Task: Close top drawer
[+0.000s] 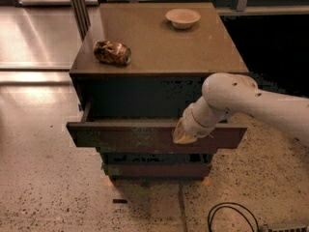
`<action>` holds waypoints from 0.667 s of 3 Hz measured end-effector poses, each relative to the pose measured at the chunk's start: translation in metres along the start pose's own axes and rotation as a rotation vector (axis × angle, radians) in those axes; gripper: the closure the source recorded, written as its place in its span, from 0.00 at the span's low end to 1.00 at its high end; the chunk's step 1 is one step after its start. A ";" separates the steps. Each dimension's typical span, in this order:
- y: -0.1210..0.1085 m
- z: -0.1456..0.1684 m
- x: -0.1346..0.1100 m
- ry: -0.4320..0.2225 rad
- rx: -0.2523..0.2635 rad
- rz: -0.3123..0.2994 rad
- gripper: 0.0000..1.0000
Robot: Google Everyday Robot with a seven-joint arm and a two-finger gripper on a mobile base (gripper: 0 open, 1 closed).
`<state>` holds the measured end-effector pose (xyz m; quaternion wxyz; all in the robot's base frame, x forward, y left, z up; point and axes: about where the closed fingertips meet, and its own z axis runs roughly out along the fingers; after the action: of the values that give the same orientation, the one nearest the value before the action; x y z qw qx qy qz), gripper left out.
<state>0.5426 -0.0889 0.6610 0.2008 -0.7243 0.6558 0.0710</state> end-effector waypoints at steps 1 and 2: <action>-0.007 0.008 0.000 0.015 -0.005 -0.013 1.00; -0.029 0.017 -0.004 0.044 -0.001 -0.038 1.00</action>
Offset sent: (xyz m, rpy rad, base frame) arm 0.0738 0.0247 -0.0103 -0.1019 -0.0474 0.0489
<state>0.5736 -0.0770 0.6528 0.1874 -0.7381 0.6461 0.0514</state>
